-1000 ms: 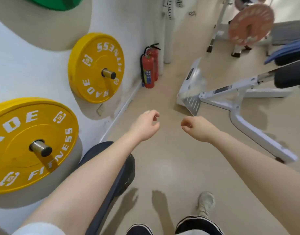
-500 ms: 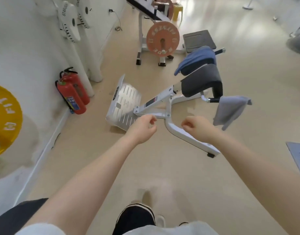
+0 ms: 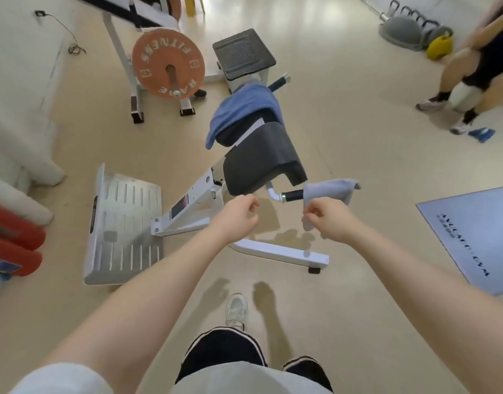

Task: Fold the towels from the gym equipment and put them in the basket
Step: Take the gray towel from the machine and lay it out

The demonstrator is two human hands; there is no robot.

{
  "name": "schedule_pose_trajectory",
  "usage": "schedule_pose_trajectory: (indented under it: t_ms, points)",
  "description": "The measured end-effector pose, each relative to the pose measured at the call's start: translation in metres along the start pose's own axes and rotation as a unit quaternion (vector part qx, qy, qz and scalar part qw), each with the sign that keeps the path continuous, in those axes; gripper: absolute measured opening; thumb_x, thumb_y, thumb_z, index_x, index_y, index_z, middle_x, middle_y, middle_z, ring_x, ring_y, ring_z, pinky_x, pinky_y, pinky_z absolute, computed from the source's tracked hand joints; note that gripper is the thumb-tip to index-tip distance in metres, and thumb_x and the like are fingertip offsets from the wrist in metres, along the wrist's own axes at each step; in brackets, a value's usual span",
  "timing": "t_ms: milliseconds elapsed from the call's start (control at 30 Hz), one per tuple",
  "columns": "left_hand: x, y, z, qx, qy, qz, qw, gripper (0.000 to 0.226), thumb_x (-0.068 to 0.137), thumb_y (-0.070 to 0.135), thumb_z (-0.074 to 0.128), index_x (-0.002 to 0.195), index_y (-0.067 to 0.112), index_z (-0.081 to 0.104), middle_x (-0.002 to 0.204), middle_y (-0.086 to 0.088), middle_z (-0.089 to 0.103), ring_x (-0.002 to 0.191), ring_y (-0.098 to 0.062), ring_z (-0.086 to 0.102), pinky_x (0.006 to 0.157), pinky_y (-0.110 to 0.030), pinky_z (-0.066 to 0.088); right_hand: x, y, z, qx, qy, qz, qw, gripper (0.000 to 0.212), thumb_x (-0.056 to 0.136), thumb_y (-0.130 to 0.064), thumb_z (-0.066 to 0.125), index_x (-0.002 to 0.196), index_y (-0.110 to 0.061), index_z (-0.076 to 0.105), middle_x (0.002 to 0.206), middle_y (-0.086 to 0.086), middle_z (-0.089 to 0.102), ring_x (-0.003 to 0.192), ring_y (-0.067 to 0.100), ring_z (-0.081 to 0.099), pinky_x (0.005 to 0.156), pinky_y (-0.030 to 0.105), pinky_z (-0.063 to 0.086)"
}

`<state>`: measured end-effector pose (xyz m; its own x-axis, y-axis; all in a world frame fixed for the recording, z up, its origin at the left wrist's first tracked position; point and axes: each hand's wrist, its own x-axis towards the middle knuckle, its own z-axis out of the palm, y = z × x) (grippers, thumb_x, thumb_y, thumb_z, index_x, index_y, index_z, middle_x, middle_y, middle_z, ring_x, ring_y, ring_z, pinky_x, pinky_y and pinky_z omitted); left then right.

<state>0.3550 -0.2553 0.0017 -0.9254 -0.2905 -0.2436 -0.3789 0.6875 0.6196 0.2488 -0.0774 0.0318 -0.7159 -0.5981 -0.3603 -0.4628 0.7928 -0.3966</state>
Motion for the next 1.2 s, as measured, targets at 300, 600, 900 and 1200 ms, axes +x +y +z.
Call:
schedule_pose_trajectory:
  t_ms: [300, 600, 900, 1200]
  points:
    - [0.174, 0.011, 0.020, 0.026, -0.079, -0.009, 0.996, 0.065, 0.091, 0.013, 0.046, 0.148, 0.022, 0.015, 0.152, -0.004, 0.022, 0.133, -0.025, 0.035, 0.105, -0.038, 0.036, 0.148, 0.064, -0.025, 0.013, -0.033, 0.019, 0.999, 0.031, 0.093, -0.021, 0.038, 0.118, -0.016, 0.056, 0.116, 0.012, 0.059, 0.103, 0.027, 0.056, 0.066, 0.024, 0.031]
    - [0.232, 0.004, 0.069, 0.139, -0.028, -0.060, 0.988, 0.070, 0.094, 0.016, 0.045, 0.148, 0.031, 0.004, 0.158, 0.003, -0.010, 0.144, -0.021, 0.010, 0.103, -0.032, 0.041, 0.265, 0.138, -0.010, -0.126, -0.198, -0.096, 0.967, 0.037, 0.095, -0.012, 0.035, 0.128, -0.015, 0.053, 0.132, 0.007, 0.053, 0.125, 0.025, 0.042, 0.100, 0.034, 0.039]
    - [0.236, 0.013, 0.088, 0.052, 0.020, -0.115, 0.992, 0.068, 0.091, 0.007, 0.047, 0.147, 0.026, 0.012, 0.158, -0.001, -0.004, 0.146, -0.025, 0.003, 0.115, -0.032, 0.017, 0.303, 0.166, 0.017, -0.263, -0.249, -0.270, 0.892, 0.037, 0.095, -0.018, 0.038, 0.131, -0.018, 0.045, 0.126, 0.005, 0.051, 0.117, 0.026, 0.043, 0.095, 0.033, 0.036]
    - [0.218, 0.040, 0.072, -0.062, 0.027, -0.203, 0.977, 0.065, 0.094, 0.008, 0.040, 0.149, 0.025, 0.010, 0.156, 0.006, 0.015, 0.142, -0.014, 0.022, 0.107, -0.019, 0.022, 0.274, 0.127, -0.031, -0.141, -0.236, -0.397, 0.875, 0.017, 0.088, -0.017, 0.047, 0.095, -0.016, 0.063, 0.093, -0.006, 0.056, 0.087, 0.014, 0.044, 0.072, 0.022, 0.036]
